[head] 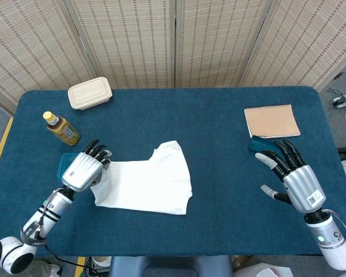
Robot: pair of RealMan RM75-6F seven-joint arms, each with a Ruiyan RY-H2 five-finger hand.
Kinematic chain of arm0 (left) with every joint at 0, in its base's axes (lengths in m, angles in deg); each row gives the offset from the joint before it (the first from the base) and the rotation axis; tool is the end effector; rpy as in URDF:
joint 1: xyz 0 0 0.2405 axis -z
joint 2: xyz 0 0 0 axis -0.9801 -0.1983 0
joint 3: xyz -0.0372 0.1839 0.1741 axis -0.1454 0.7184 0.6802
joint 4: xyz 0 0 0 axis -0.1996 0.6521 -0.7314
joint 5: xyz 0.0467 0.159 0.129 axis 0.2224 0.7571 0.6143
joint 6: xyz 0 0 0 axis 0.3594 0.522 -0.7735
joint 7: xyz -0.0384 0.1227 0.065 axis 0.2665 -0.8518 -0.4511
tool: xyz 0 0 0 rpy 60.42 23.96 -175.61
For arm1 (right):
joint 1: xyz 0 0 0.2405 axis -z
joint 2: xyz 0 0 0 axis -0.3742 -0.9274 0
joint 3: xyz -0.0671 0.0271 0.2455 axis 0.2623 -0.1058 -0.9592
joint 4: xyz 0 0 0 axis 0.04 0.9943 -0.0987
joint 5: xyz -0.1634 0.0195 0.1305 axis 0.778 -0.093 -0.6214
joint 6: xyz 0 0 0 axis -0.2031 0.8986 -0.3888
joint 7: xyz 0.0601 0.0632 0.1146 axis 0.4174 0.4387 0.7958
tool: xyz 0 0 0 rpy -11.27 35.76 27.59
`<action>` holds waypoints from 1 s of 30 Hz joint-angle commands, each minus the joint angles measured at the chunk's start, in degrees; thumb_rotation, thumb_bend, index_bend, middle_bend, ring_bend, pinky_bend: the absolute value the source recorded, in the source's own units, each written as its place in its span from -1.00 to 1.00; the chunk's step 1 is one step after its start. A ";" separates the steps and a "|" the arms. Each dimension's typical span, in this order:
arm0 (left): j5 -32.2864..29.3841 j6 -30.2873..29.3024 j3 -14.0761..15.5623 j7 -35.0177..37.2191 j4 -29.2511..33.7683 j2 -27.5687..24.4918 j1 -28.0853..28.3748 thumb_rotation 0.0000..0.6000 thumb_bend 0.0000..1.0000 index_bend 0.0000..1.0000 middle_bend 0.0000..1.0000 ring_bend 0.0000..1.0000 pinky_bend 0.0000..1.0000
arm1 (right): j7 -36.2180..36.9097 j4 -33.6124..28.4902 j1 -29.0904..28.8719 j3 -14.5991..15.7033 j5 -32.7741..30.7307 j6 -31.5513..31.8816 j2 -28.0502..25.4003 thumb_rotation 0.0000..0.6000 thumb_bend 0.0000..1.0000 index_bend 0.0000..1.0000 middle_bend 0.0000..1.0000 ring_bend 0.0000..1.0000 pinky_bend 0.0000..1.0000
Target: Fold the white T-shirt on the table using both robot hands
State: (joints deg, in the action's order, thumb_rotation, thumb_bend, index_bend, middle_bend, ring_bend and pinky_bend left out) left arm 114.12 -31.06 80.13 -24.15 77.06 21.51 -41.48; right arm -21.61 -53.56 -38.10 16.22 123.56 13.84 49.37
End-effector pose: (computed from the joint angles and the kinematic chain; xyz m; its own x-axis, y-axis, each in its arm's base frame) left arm -0.1579 0.3119 0.0798 0.6887 -0.0149 0.7249 0.6148 -0.5179 -0.5948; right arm -0.2352 -0.2305 0.1570 0.3220 0.1885 0.9278 -0.8169 -0.4401 0.3729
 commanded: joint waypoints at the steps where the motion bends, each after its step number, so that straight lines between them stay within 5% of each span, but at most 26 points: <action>1: -5.73 2.59 -2.80 -8.21 4.09 3.59 3.52 1.00 0.44 0.48 -0.42 -0.65 -0.86 | 0.26 0.32 0.29 -0.17 -0.42 0.27 -0.14 1.00 -0.81 -0.57 -0.54 -0.88 -1.00; 16: -24.45 0.77 -5.36 -33.64 5.17 19.29 14.46 1.00 0.44 0.48 -0.42 -0.66 -0.87 | 2.19 1.93 1.69 -0.34 -1.34 1.59 -0.98 1.00 -0.81 -0.56 -0.54 -0.88 -1.00; 30: -35.69 -1.69 -5.24 -40.71 -2.30 29.40 21.20 1.00 0.44 0.47 -0.42 -0.66 -0.89 | 3.12 2.89 2.29 -0.23 -1.54 1.76 -1.02 1.00 -0.81 -0.56 -0.53 -0.87 -1.00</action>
State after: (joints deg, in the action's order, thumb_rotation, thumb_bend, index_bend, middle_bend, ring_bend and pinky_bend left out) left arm 79.30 -32.29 74.88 -64.20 75.43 50.11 -20.99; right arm -18.48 -50.66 -35.79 15.99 122.02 15.62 48.33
